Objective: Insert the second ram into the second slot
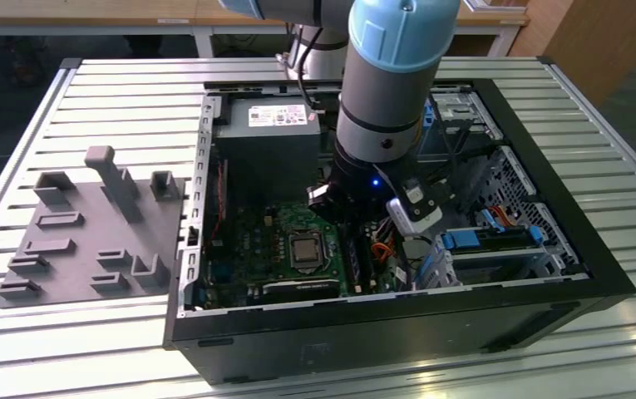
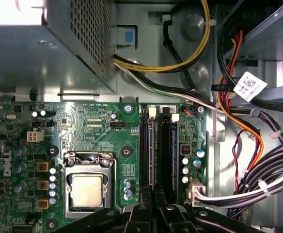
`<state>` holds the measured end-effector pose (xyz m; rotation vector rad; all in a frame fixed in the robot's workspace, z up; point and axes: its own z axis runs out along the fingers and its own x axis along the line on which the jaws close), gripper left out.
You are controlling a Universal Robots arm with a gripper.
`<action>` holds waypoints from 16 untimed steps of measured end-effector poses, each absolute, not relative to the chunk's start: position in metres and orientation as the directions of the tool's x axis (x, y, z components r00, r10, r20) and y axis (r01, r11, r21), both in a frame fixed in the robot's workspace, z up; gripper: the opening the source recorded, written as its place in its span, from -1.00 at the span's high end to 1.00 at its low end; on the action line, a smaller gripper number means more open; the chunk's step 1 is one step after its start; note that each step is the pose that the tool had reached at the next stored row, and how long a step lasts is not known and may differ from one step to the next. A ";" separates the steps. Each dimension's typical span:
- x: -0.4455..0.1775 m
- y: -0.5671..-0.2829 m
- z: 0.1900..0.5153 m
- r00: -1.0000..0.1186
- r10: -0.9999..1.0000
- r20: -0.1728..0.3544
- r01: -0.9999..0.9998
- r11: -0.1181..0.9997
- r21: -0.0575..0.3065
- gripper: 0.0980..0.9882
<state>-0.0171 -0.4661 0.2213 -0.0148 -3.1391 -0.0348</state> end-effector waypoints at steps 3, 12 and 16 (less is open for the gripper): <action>-0.017 -0.466 0.221 -1.000 0.009 0.002 0.009 1.000 0.022 0.92; -0.017 -0.466 0.218 -1.000 0.009 0.003 0.010 1.000 0.022 0.92; -0.017 -0.466 0.219 -1.000 0.009 0.003 0.009 1.000 0.023 0.92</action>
